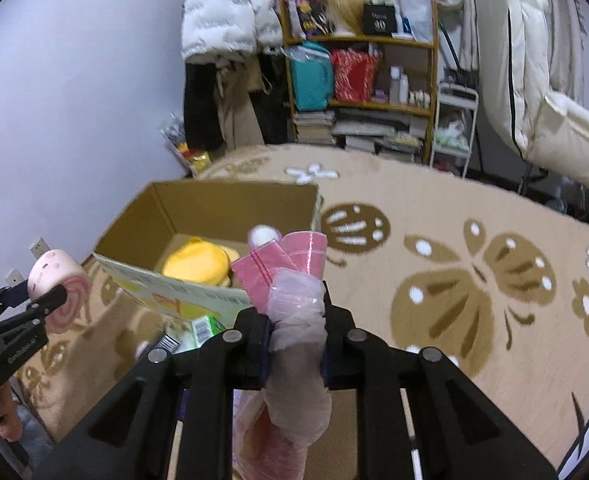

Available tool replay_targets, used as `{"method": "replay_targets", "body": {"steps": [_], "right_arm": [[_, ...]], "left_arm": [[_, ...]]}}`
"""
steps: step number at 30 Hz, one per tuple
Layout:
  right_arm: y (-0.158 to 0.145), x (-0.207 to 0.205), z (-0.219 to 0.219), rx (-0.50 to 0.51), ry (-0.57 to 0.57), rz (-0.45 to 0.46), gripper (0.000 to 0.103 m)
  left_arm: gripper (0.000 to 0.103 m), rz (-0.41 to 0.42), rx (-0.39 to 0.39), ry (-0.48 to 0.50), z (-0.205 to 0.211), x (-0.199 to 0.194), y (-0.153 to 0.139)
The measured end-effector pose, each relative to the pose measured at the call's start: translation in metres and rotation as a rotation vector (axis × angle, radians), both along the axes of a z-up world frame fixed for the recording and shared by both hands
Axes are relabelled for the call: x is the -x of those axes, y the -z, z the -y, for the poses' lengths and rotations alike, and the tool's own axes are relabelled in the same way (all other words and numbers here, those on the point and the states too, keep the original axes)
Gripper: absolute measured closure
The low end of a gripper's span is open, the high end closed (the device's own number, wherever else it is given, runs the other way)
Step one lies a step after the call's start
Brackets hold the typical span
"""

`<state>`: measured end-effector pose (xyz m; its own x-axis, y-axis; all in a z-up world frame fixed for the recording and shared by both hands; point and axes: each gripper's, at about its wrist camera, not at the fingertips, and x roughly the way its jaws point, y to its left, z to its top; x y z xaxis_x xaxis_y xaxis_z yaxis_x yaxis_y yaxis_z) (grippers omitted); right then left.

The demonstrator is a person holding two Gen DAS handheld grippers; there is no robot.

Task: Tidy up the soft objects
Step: 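Carry the square plush with the left tool while the right tool carries the wrapped plush over the box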

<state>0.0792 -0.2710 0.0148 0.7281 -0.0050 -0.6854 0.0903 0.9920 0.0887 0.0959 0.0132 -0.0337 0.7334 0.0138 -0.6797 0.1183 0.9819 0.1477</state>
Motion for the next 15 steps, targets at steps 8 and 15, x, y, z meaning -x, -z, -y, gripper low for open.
{"method": "replay_targets", "body": {"steps": [8, 15], "right_arm": [[-0.033, 0.002, -0.008, 0.015, -0.037, 0.098, 0.084], [-0.052, -0.003, -0.012, 0.022, -0.053, 0.162, 0.084]], "left_arm": [[0.059, 0.086, -0.03, 0.031, 0.008, 0.012, -0.019], [0.059, 0.15, -0.04, 0.048, 0.015, 0.012, -0.036]]}}
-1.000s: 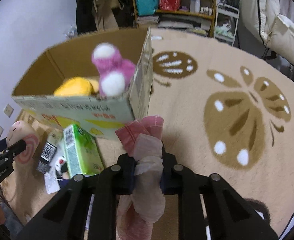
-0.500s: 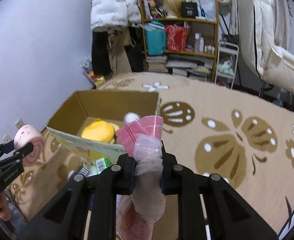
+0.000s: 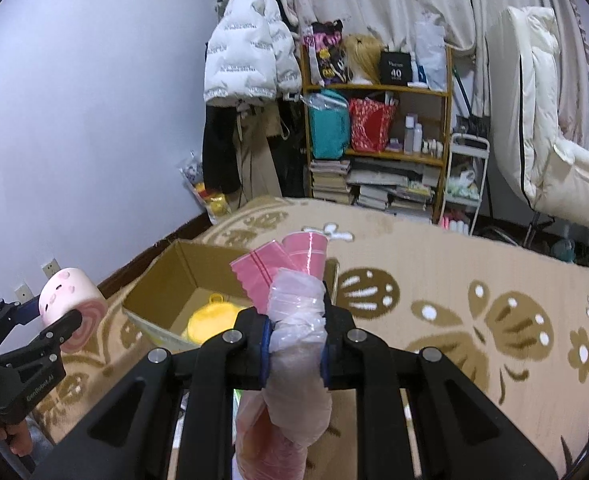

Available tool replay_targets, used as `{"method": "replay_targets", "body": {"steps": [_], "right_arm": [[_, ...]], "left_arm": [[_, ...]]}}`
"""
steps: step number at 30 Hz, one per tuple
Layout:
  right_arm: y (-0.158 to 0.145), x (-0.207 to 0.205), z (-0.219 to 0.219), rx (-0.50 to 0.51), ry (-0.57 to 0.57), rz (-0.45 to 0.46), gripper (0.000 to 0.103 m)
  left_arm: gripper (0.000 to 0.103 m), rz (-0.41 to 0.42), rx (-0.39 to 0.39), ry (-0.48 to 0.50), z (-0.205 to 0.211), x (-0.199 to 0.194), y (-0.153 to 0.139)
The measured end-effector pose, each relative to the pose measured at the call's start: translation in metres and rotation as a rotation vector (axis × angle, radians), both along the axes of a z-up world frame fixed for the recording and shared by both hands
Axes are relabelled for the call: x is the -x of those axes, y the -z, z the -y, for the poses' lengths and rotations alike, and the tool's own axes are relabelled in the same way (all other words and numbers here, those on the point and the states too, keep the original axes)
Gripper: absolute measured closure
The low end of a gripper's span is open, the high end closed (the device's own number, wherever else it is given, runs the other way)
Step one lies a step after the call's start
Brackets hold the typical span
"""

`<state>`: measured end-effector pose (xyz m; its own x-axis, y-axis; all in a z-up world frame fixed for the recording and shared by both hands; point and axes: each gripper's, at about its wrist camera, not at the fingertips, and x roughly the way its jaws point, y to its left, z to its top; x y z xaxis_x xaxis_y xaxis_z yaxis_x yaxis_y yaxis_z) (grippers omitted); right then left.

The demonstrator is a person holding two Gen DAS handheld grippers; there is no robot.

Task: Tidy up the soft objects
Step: 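Carry the square plush with the left tool while the right tool carries the wrapped plush over the box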

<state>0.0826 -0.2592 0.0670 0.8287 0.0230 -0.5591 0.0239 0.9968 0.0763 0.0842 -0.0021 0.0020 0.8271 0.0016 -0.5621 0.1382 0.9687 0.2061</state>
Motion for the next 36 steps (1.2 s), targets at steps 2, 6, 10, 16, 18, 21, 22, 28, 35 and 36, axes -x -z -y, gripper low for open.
{"method": "replay_targets", "body": {"steps": [2, 6, 10, 16, 18, 21, 22, 28, 35, 36], "right_arm": [[-0.005, -0.004, 0.0, 0.001, -0.004, 0.017, 0.084], [-0.012, -0.012, 0.0, -0.005, -0.012, 0.05, 0.084], [-0.013, -0.023, 0.001, -0.015, -0.013, 0.071, 0.084], [-0.012, -0.038, 0.004, -0.029, -0.028, 0.093, 0.084], [-0.01, -0.044, 0.004, -0.029, -0.035, 0.093, 0.084], [-0.007, -0.052, 0.003, -0.053, -0.052, 0.089, 0.084], [-0.006, -0.054, 0.003, -0.059, -0.06, 0.086, 0.084], [0.001, -0.067, -0.004, -0.078, -0.099, 0.091, 0.084], [0.012, -0.084, -0.024, -0.056, -0.144, 0.079, 0.083], [0.015, -0.085, -0.024, -0.058, -0.147, 0.07, 0.083]], "left_arm": [[0.059, 0.018, 0.008, 0.002, 0.001, -0.005, -0.006], [0.059, 0.042, 0.019, 0.003, 0.005, -0.019, -0.013], [0.059, 0.062, 0.029, 0.004, 0.011, -0.038, -0.018], [0.059, 0.092, 0.042, 0.014, 0.019, -0.056, -0.018], [0.059, 0.105, 0.025, 0.018, 0.023, -0.058, -0.014], [0.059, 0.093, 0.012, 0.031, 0.029, -0.064, -0.008], [0.059, 0.089, 0.012, 0.037, 0.031, -0.066, -0.006], [0.058, 0.049, 0.03, 0.075, 0.04, -0.078, 0.002], [0.058, -0.03, 0.058, 0.113, 0.043, -0.092, 0.018], [0.057, -0.035, 0.056, 0.114, 0.044, -0.092, 0.021]]}}
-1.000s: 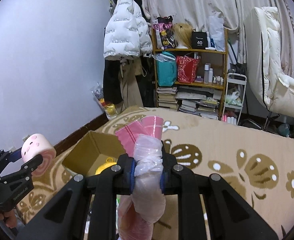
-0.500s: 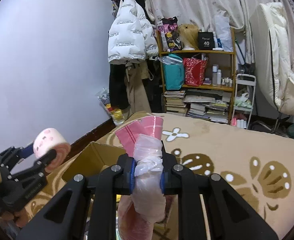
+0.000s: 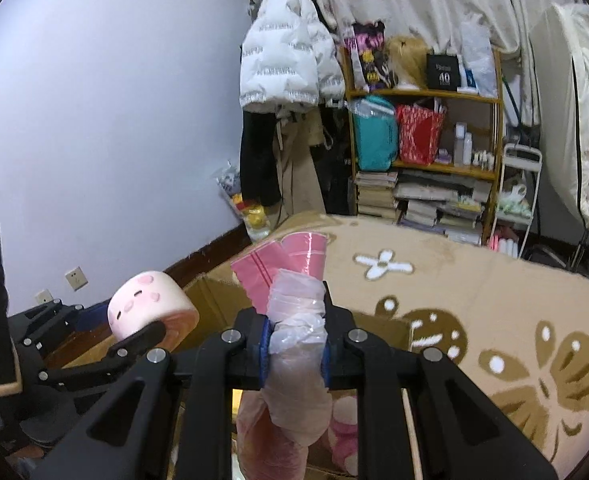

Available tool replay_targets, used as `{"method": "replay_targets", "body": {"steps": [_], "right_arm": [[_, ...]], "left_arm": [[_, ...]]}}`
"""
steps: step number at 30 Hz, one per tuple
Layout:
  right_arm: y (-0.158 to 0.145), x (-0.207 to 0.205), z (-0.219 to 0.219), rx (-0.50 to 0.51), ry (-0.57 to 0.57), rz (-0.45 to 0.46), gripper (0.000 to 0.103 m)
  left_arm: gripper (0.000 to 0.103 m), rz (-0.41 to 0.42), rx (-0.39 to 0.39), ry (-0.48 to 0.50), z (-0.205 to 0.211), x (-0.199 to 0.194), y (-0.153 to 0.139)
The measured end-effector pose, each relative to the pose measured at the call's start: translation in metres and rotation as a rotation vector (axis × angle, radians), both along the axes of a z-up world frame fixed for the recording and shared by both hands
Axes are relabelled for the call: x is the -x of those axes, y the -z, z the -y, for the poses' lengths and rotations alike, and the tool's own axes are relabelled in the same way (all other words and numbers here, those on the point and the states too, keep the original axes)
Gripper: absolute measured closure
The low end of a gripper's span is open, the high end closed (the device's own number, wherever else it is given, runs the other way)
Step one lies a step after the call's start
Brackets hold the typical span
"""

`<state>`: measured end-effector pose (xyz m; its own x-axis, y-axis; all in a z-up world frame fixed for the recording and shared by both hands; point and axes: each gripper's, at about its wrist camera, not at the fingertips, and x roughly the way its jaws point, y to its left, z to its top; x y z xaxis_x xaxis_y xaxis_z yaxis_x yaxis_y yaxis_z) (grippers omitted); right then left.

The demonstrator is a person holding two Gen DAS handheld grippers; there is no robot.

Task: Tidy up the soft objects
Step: 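Carry the square plush with the left tool while the right tool carries the wrapped plush over the box, then open the left tool into the box while the right tool releases the wrapped plush inside, then move the left tool toward the black tissue pack while the right tool approaches the white-haired doll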

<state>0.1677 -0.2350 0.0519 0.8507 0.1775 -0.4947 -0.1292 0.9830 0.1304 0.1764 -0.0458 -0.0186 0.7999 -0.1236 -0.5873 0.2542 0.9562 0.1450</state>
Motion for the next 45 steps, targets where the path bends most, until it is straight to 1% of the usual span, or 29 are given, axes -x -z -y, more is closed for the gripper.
{"method": "replay_targets", "body": {"steps": [5, 8, 9, 10, 12, 13, 16, 17, 19, 21, 23, 24, 25, 26, 28, 31, 37, 39, 41, 45], "right_arm": [[0.021, -0.011, 0.005, -0.014, 0.007, -0.054, 0.08], [0.022, -0.015, 0.013, -0.032, 0.01, -0.058, 0.078], [0.022, -0.015, 0.017, -0.043, 0.028, -0.053, 0.078], [0.023, -0.015, 0.02, -0.059, 0.036, -0.055, 0.077], [0.027, -0.019, 0.026, -0.096, 0.033, -0.08, 0.068], [0.029, -0.021, 0.028, -0.099, 0.03, -0.096, 0.061], [0.033, -0.023, 0.03, -0.093, 0.04, -0.118, 0.045], [0.034, -0.023, 0.032, -0.103, 0.044, -0.125, 0.043], [0.035, -0.023, 0.034, -0.114, 0.053, -0.134, 0.043], [0.034, -0.022, 0.035, -0.118, 0.055, -0.135, 0.039], [0.033, -0.021, 0.035, -0.112, 0.051, -0.135, 0.033], [0.032, -0.019, 0.035, -0.108, 0.049, -0.134, 0.031], [0.03, -0.017, 0.034, -0.104, 0.048, -0.132, 0.027], [0.028, -0.014, 0.033, -0.101, 0.05, -0.129, 0.023], [0.025, -0.008, 0.032, -0.099, 0.056, -0.123, 0.018], [0.019, 0.001, 0.032, -0.106, 0.054, -0.122, 0.014], [0.006, 0.021, 0.032, -0.085, 0.055, -0.131, 0.01], [0.001, 0.029, 0.032, -0.082, 0.061, -0.135, 0.007], [-0.001, 0.035, 0.033, -0.083, 0.065, -0.142, 0.0], [-0.006, 0.052, 0.034, -0.091, 0.087, -0.137, 0.0]], "left_arm": [[0.056, -0.052, -0.017, 0.024, 0.005, -0.007, 0.012], [0.054, -0.083, -0.008, 0.024, 0.004, -0.009, 0.018], [0.052, -0.089, -0.007, 0.022, 0.003, -0.009, 0.019], [0.048, -0.088, -0.01, 0.014, 0.002, -0.009, 0.02], [0.043, -0.067, -0.017, 0.0, 0.001, -0.007, 0.019], [0.039, -0.063, -0.019, 0.0, 0.0, -0.007, 0.018], [0.034, -0.061, -0.026, -0.003, -0.001, -0.004, 0.015], [0.034, -0.06, -0.029, -0.005, -0.002, -0.003, 0.014], [0.026, -0.059, -0.04, -0.013, -0.004, -0.001, 0.012], [0.024, -0.055, -0.049, -0.021, -0.005, 0.001, 0.009], [0.021, -0.054, -0.054, -0.027, -0.009, 0.004, 0.007], [0.017, -0.055, -0.055, -0.032, -0.01, 0.004, 0.005], [0.014, -0.054, -0.054, -0.038, -0.012, 0.006, 0.003], [0.012, -0.051, -0.053, -0.044, -0.014, 0.008, 0.002], [0.01, -0.05, -0.052, -0.057, -0.018, 0.013, -0.001], [0.006, -0.06, -0.044, -0.071, -0.024, 0.021, -0.006], [0.005, -0.059, -0.035, -0.078, -0.032, 0.042, -0.015], [0.005, -0.06, -0.037, -0.078, -0.033, 0.051, -0.017], [0.005, -0.068, -0.036, -0.084, -0.035, 0.058, -0.018], [0.005, -0.088, -0.03, -0.086, -0.035, 0.071, -0.02]]}}
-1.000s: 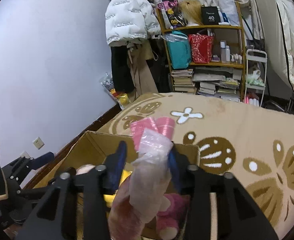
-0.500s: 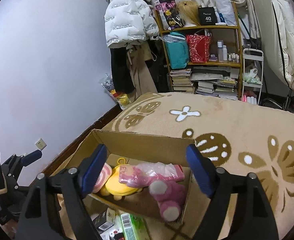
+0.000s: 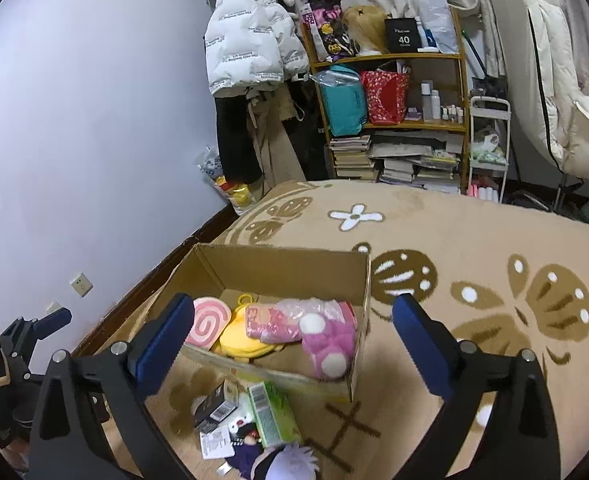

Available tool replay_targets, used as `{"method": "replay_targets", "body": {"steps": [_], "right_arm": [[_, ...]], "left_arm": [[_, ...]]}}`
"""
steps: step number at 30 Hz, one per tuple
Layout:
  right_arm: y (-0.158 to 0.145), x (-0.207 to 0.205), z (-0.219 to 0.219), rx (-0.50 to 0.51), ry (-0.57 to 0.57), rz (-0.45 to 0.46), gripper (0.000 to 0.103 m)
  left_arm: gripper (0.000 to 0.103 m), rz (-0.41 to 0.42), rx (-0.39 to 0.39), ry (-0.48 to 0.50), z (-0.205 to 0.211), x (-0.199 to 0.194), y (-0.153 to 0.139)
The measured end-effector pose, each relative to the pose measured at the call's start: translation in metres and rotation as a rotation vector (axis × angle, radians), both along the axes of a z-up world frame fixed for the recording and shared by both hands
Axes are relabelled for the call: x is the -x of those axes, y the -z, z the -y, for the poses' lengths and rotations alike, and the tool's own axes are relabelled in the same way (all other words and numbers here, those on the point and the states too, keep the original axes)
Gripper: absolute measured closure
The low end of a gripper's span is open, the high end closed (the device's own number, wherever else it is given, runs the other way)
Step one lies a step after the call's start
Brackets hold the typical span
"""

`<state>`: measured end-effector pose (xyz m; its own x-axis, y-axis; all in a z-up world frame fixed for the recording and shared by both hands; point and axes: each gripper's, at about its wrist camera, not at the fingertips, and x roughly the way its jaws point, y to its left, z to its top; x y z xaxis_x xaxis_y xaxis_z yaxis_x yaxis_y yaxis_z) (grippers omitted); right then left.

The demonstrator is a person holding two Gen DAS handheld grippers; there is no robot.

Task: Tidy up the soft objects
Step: 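Move the left tool toward the black tissue pack while the right tool approaches the white-haired doll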

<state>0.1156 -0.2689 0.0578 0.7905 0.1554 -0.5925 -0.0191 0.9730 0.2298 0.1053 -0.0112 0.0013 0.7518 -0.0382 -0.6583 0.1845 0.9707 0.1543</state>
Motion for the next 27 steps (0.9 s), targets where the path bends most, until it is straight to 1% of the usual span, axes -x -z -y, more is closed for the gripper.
{"method": "replay_targets", "body": {"steps": [4, 10, 14, 21, 27], "right_arm": [[0.0, 0.013, -0.001, -0.008, 0.001, -0.02, 0.0], [0.001, 0.03, -0.007, 0.01, -0.006, -0.044, 0.0], [0.004, 0.04, -0.009, 0.014, -0.008, -0.067, 0.0], [0.013, 0.054, -0.005, 0.003, 0.005, -0.102, 0.0], [0.028, 0.059, -0.005, -0.015, 0.002, -0.152, 0.0]], "left_arm": [[0.005, -0.004, 0.007, -0.008, -0.002, 0.015, -0.002], [0.005, -0.031, 0.02, -0.01, -0.008, 0.033, -0.001], [0.005, -0.048, 0.042, -0.024, -0.014, 0.041, -0.001], [0.005, -0.069, 0.049, -0.028, -0.017, 0.04, 0.006], [0.005, -0.102, 0.03, -0.015, -0.011, 0.036, 0.019]]}}
